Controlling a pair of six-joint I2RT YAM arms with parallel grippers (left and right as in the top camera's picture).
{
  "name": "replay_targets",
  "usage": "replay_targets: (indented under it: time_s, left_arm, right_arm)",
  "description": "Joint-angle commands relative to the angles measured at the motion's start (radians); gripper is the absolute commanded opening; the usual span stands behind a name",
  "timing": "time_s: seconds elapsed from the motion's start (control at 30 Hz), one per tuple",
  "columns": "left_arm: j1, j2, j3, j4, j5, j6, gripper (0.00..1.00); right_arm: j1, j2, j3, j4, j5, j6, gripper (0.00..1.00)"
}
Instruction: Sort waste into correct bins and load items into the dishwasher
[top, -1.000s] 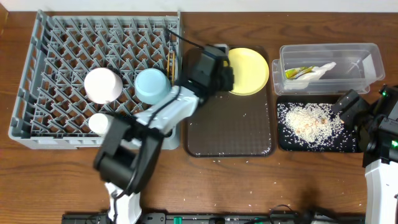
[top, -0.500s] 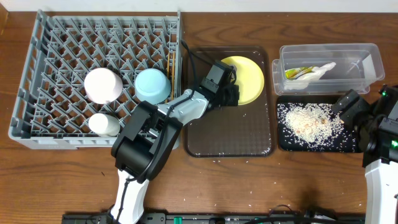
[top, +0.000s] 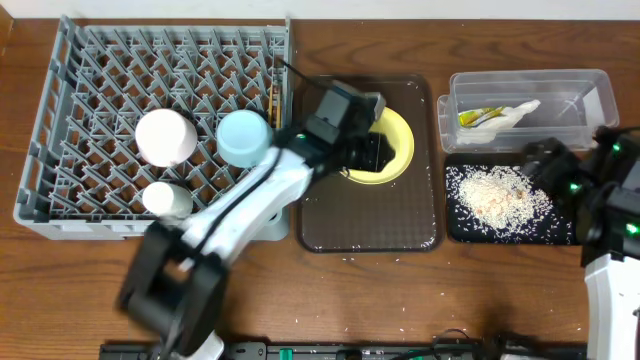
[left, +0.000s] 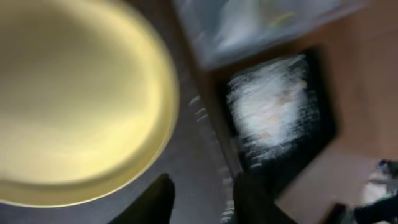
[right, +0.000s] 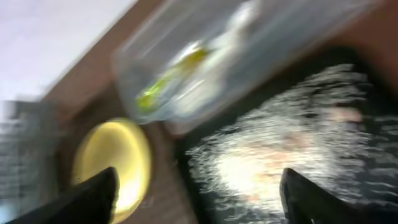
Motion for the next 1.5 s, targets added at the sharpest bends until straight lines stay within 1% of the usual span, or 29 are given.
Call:
replay_targets:
  time_s: [0.0, 0.03, 0.07, 0.1, 0.17, 0.2, 0.23, 0.27, 0.3, 0.37, 0.43, 0.5, 0.53, 0.63, 0.7, 0.77, 0.8, 0.87, 0.93, 1.0, 1.07, 1.17, 1.2, 1.27, 1.3, 1.33, 1.43, 1.47]
  left_arm:
    - [0.000, -0.176, 0.010, -0.068, -0.114, 0.056, 0.40]
    - [0.000, -0.223, 0.010, -0.116, -0.186, 0.063, 0.41]
    - [0.000, -0.246, 0.010, -0.146, -0.224, 0.068, 0.41]
    - [0.000, -0.274, 0.010, -0.188, -0.276, 0.077, 0.44]
    - [0.000, -0.338, 0.010, -0.299, -0.370, 0.086, 0.46]
    - [0.000, -0.365, 0.010, -0.346, -0.384, 0.086, 0.56]
    - [0.000, -0.383, 0.010, -0.375, -0.385, 0.086, 0.60]
    - [0.000, -0.409, 0.010, -0.414, -0.384, 0.085, 0.67]
    - [0.000, -0.430, 0.010, -0.455, -0.383, 0.085, 0.70]
    - [0.000, -0.442, 0.010, -0.489, -0.383, 0.085, 0.71]
    - [0.000, -0.443, 0.010, -0.519, -0.384, 0.085, 0.71]
    - [0.000, -0.441, 0.010, -0.536, -0.383, 0.085, 0.72]
    - [0.000, -0.441, 0.010, -0.543, -0.379, 0.085, 0.71]
    - [0.000, -0.441, 0.010, -0.557, -0.377, 0.085, 0.72]
    - [0.000, -0.441, 0.010, -0.557, -0.377, 0.085, 0.71]
    - [0.000, -0.441, 0.010, -0.556, -0.378, 0.085, 0.71]
    - [0.000, -0.439, 0.010, -0.554, -0.381, 0.085, 0.71]
    - [0.000, -0.439, 0.010, -0.552, -0.407, 0.085, 0.72]
    - [0.000, -0.439, 0.010, -0.544, -0.410, 0.084, 0.72]
    - [0.000, -0.439, 0.010, -0.534, -0.409, 0.061, 0.78]
    - [0.001, -0.438, 0.010, -0.525, -0.409, 0.021, 0.83]
    - [0.024, -0.428, 0.010, -0.501, -0.400, -0.047, 0.92]
    - [0.029, -0.426, 0.010, -0.494, -0.392, -0.052, 0.93]
    - [0.058, -0.420, 0.010, -0.453, -0.334, -0.050, 0.98]
    - [0.074, -0.417, 0.010, -0.430, -0.291, -0.049, 0.98]
    - [0.090, -0.413, 0.010, -0.397, -0.220, -0.031, 0.99]
    - [0.097, -0.401, 0.010, -0.341, -0.049, 0.037, 0.99]
    - [0.095, -0.399, 0.010, -0.338, -0.034, 0.042, 0.99]
  right_arm:
    - [0.163, 0.045, 0.010, -0.023, -0.180, -0.027, 0.79]
    - [0.245, 0.069, 0.010, -0.032, -0.120, -0.034, 0.81]
    - [0.290, 0.084, 0.010, -0.037, -0.075, -0.034, 0.81]
    - [0.346, 0.106, 0.010, -0.038, -0.013, -0.034, 0.81]
    - [0.497, 0.193, 0.010, -0.021, 0.183, 0.001, 0.78]
    - [0.548, 0.235, 0.010, 0.000, 0.249, 0.018, 0.78]
    - [0.600, 0.292, 0.010, 0.039, 0.320, 0.031, 0.77]
    - [0.625, 0.330, 0.010, 0.074, 0.358, 0.031, 0.75]
    - [0.663, 0.418, 0.010, 0.154, 0.419, 0.047, 0.74]
    - [0.674, 0.492, 0.010, 0.230, 0.435, 0.094, 0.74]
    - [0.674, 0.570, 0.010, 0.329, 0.409, 0.113, 0.73]
    - [0.675, 0.630, 0.010, 0.396, 0.368, 0.127, 0.66]
    - [0.676, 0.655, 0.010, 0.412, 0.348, 0.154, 0.64]
    - [0.676, 0.718, 0.010, 0.420, 0.353, 0.229, 0.62]
    - [0.676, 0.745, 0.010, 0.415, 0.355, 0.241, 0.54]
    - [0.675, 0.751, 0.010, 0.396, 0.349, 0.240, 0.40]
    - [0.673, 0.748, 0.010, 0.381, 0.349, 0.239, 0.21]
    - [0.663, 0.725, 0.010, 0.345, 0.347, 0.240, 0.01]
    - [0.650, 0.697, 0.010, 0.317, 0.347, 0.240, 0.01]
    - [0.626, 0.649, 0.010, 0.288, 0.343, 0.221, 0.01]
    - [0.578, 0.563, 0.010, 0.272, 0.282, 0.132, 0.01]
    - [0.507, 0.467, 0.010, 0.257, 0.177, 0.066, 0.01]
    - [0.489, 0.448, 0.010, 0.256, 0.145, 0.050, 0.01]
    - [0.413, 0.377, 0.010, 0.267, -0.012, -0.031, 0.01]
    - [0.371, 0.343, 0.010, 0.277, -0.121, -0.082, 0.01]
    - [0.325, 0.309, 0.010, 0.288, -0.275, -0.131, 0.01]
    - [0.288, 0.261, 0.010, 0.290, -0.450, -0.155, 0.01]
    - [0.290, 0.255, 0.010, 0.290, -0.475, -0.158, 0.01]
